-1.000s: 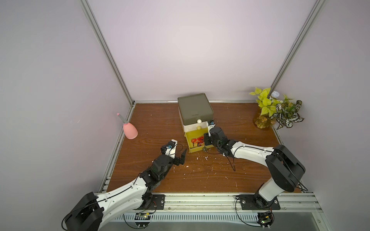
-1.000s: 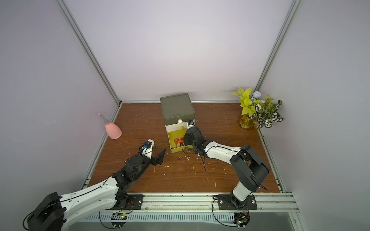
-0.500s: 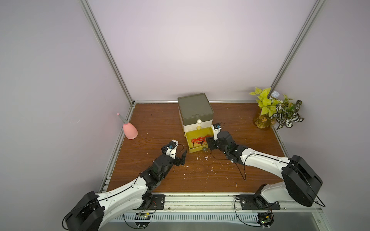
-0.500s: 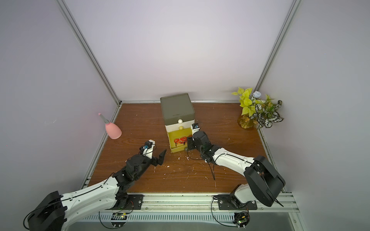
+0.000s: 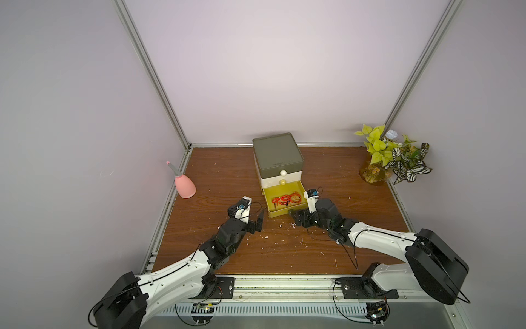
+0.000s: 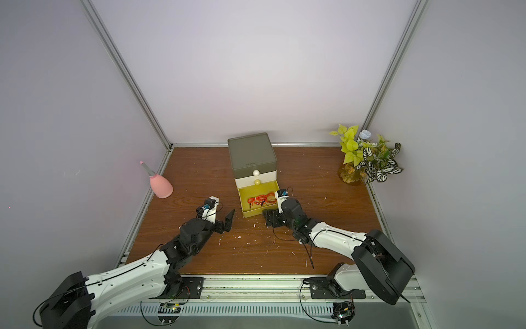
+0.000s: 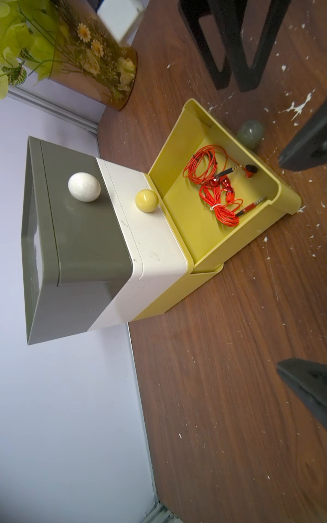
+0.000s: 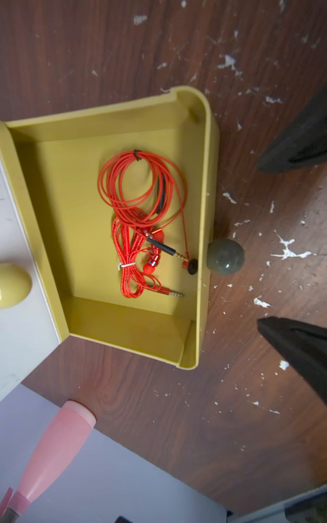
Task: Place the wired earphones into the drawer by color
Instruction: Place the wired earphones in the drawer, then close the drawer in the storage box.
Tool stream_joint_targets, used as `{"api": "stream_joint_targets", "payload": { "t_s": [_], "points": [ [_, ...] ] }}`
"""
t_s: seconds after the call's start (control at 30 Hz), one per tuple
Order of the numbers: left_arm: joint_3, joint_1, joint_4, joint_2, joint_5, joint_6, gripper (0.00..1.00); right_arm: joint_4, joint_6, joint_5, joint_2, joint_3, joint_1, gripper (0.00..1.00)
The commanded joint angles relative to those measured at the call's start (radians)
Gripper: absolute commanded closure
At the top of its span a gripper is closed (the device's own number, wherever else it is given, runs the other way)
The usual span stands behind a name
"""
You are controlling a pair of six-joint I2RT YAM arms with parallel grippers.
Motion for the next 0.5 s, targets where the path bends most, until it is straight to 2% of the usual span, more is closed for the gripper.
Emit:
{"api": "stream_joint_targets", "payload": {
  "t_s": [0.0,0.17,0.47],
  "points": [
    [-0.02,0.008,0.029,-0.034,-0.035,-0.006,0.01,0.102,0.047,-0.05,-0.005,-0.005,-0.003,0.09],
    [-0.029,0.008,0.03,-0.05,-0.043,-0.003,0.01,0.171,0.064,-0.09,0.053,-0.003,-0.003,0.01],
    [-0.025,0.009,0.032,-0.044,-0.04,-0.001,0.01,0.26,0.081,-0.11,0.122,0.004,-0.001,0.01]
  ]
}}
